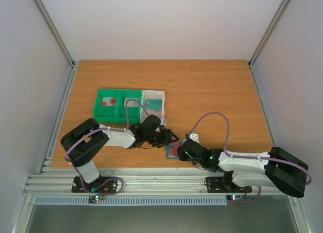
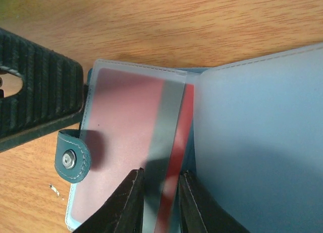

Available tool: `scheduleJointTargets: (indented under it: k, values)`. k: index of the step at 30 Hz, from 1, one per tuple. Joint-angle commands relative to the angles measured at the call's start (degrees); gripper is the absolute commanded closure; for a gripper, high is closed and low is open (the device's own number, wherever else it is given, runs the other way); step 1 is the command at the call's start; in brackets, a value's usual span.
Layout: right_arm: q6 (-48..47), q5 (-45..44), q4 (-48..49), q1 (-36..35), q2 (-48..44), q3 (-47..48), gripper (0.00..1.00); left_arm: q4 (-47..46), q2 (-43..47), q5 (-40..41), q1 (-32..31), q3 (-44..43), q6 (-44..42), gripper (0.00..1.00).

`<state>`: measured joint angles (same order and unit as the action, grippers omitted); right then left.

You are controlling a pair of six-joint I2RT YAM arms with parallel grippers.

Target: Take the credit cards out of the card holder

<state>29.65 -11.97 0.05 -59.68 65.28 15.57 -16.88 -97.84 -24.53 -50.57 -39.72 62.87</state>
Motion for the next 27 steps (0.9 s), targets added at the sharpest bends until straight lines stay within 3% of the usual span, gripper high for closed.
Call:
scheduleJointTargets:
  k: [1, 27]
  values:
    - [-0.9, 0.6, -1.7, 0.4, 0.5, -2.1, 0.78, -7.7, 0.4, -6.6, -2.2, 1.1, 2.8, 0.44]
    - [-3.5, -2.2, -10.5, 0.6, -11.4, -0.7, 0.67, -7.8, 1.8, -7.5, -2.3, -0.7, 3.6, 0.43]
